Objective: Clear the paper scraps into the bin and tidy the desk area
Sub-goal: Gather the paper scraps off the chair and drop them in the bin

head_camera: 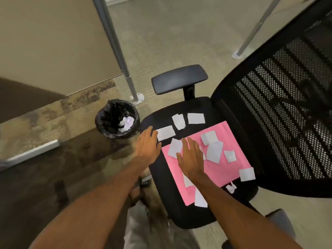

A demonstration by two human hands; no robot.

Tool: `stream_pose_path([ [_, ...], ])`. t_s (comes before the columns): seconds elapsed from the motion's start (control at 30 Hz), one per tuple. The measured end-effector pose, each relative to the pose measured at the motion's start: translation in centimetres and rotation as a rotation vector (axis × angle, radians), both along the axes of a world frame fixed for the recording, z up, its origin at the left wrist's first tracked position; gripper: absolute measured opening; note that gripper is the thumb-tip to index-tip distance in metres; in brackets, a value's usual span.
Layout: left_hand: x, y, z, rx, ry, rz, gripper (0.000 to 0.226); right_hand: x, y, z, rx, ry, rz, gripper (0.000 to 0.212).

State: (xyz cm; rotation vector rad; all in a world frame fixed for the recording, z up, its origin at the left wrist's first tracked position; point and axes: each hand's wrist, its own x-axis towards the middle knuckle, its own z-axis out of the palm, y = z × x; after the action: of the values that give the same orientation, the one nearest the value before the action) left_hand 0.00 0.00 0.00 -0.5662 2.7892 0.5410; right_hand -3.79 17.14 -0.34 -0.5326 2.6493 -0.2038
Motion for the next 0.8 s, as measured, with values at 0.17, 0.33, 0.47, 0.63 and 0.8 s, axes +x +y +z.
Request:
stream_pose_path([
  [0.17,-4.5,-1.6,-2.9,0.01,-0.028,-0.139,0.047,-1.8,-1.3,-2.5,-0.034,-0.059,-0.161,0.066],
  [0.33,-7.1,-1.7,-4.9,0.039,-0.065,-0.245,0.053,-2.5,-2.4,-5.2,0.018,-0.09,-0.219,0.076],
  [0.47,-7.6,-1.2,-5.6,-0.001,-0.137,-0.298,0.058,-2.3,-2.9,-6.5,0.048,-0.084,-0.204,0.079],
  [0.63,-8.4,-2.2,-6.0,0.166,-0.163,-0.168,0.045,-2.1,-3.3,-7.0,0.021,-0.039,-0.211,0.07],
  [0.8,-9.5,-3.0,-5.8,0.586,-0.005,0.099,0.025,-1.9,-2.9,-6.8,-0.061,-0.025,-0.249,0.057],
])
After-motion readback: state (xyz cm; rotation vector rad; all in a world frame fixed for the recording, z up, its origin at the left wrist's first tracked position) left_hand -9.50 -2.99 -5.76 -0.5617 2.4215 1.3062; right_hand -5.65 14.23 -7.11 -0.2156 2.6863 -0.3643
